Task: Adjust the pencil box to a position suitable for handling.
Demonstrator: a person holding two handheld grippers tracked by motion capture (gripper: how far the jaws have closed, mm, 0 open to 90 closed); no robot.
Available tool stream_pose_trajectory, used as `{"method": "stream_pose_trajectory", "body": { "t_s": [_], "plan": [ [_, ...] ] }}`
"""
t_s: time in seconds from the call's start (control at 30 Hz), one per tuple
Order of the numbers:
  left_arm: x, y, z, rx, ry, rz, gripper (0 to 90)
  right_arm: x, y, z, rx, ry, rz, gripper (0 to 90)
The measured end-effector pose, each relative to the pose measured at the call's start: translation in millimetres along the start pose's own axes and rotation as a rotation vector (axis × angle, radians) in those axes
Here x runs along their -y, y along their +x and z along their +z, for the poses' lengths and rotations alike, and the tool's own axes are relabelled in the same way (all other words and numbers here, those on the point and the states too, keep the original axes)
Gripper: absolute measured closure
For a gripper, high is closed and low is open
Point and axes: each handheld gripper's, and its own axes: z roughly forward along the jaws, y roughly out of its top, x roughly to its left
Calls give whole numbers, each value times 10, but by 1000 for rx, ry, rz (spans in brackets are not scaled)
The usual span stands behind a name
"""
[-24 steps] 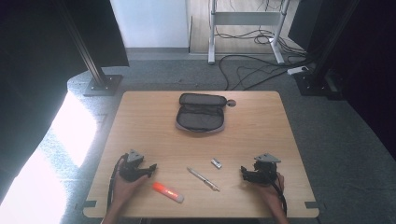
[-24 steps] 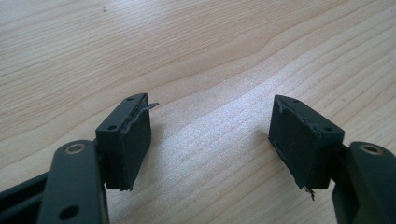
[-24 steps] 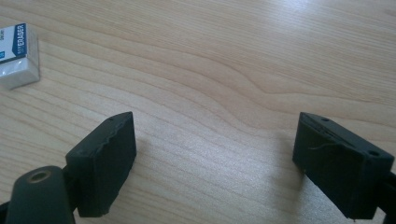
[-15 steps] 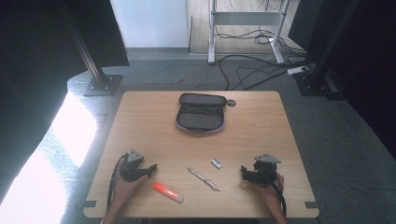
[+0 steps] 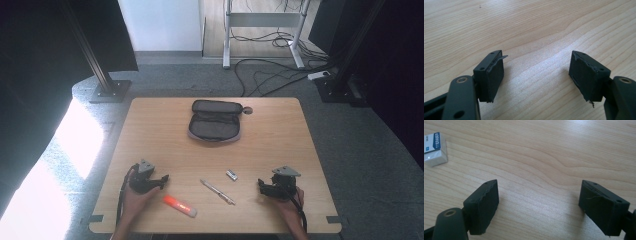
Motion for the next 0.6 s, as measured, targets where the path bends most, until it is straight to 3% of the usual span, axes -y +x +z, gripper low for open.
{"method": "stream_pose_trajectory", "body": {
  "t_s": [0.6],
  "plan": [
    [1,-16,-7,-4,0,-12,283,-35,9,39,-8,8,-8,124]
  ]
}}
